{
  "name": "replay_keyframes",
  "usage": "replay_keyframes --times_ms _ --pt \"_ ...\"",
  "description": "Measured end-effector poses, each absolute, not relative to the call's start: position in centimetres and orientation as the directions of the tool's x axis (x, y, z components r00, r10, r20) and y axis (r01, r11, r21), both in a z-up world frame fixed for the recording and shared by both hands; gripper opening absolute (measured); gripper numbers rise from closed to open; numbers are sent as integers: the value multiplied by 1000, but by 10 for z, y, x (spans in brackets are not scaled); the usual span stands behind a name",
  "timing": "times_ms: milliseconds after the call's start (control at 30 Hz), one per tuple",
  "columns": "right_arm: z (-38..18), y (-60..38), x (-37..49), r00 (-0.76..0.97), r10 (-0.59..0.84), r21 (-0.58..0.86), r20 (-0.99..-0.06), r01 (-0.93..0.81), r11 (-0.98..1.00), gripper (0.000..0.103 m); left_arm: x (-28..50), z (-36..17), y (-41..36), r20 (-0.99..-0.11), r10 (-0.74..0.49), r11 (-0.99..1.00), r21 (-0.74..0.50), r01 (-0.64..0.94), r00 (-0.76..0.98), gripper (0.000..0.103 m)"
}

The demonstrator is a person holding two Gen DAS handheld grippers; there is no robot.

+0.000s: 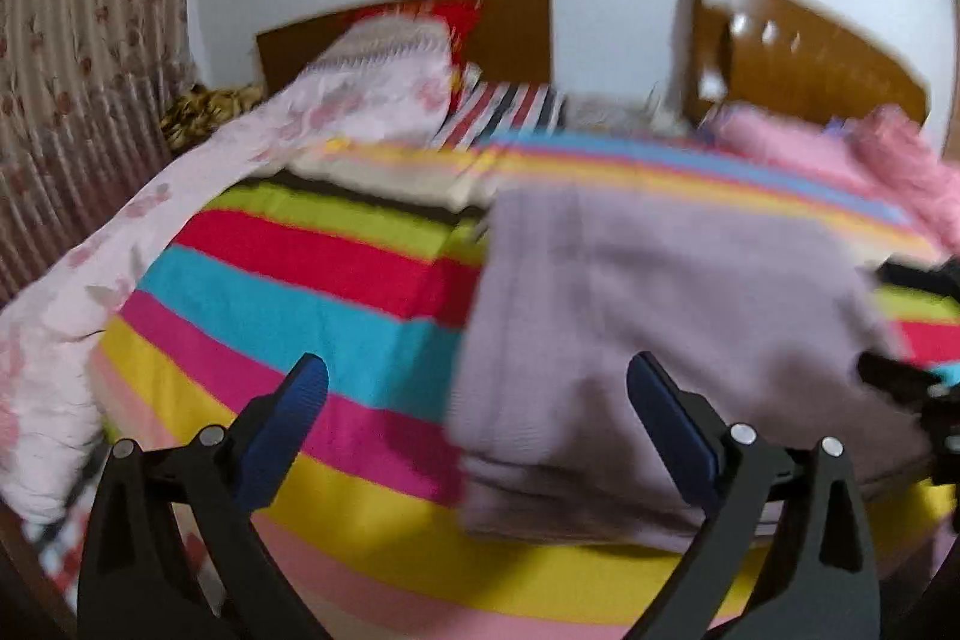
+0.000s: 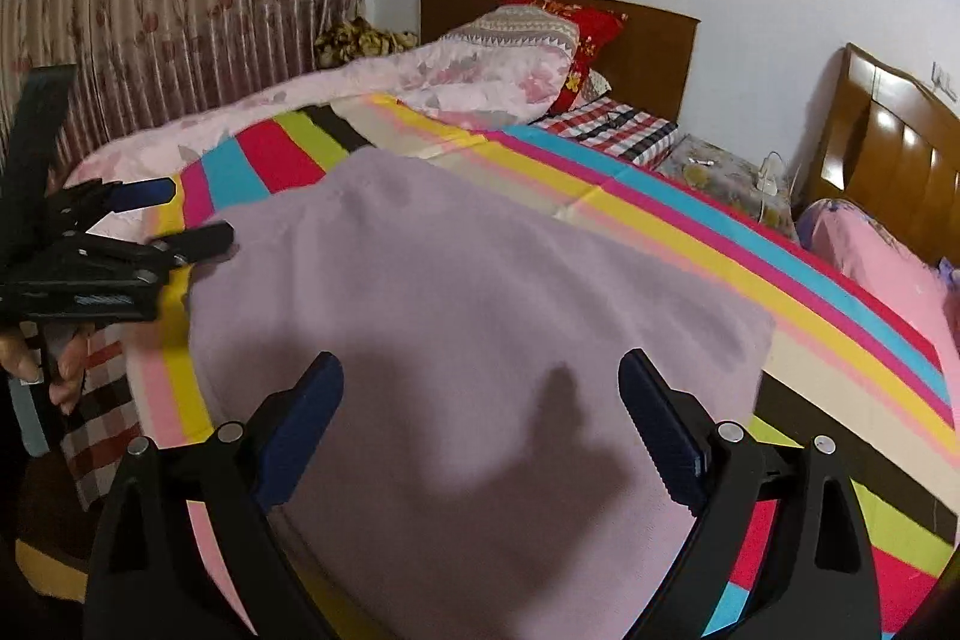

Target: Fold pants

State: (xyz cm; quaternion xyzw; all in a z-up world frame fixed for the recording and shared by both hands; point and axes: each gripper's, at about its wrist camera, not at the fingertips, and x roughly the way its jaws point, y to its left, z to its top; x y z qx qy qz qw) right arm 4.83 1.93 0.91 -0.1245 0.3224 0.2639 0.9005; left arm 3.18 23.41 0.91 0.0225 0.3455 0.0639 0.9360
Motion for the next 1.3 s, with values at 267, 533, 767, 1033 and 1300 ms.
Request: replay_keyframes --times_ms 267,533,767,1033,1300 --pt "-22 35 52 604 324 -89 -728 -552 829 93 34 -15 258 -717 33 993 -57 -106 696 102" --pt "-28 33 49 633 327 -98 -702 -541 835 96 31 -19 258 -717 26 988 -89 -128 697 102" --pt "-28 36 47 644 331 -106 -689 -542 834 97 29 -25 261 -702 10 981 -133 -145 712 102" --pt "-28 32 50 623 346 -84 -702 -555 828 97 27 -25 260 -700 39 973 -135 -185 713 102" --pt "15 -1 -19 436 639 138 -633 -749 648 97 0 11 221 -647 299 948 119 -294 701 102"
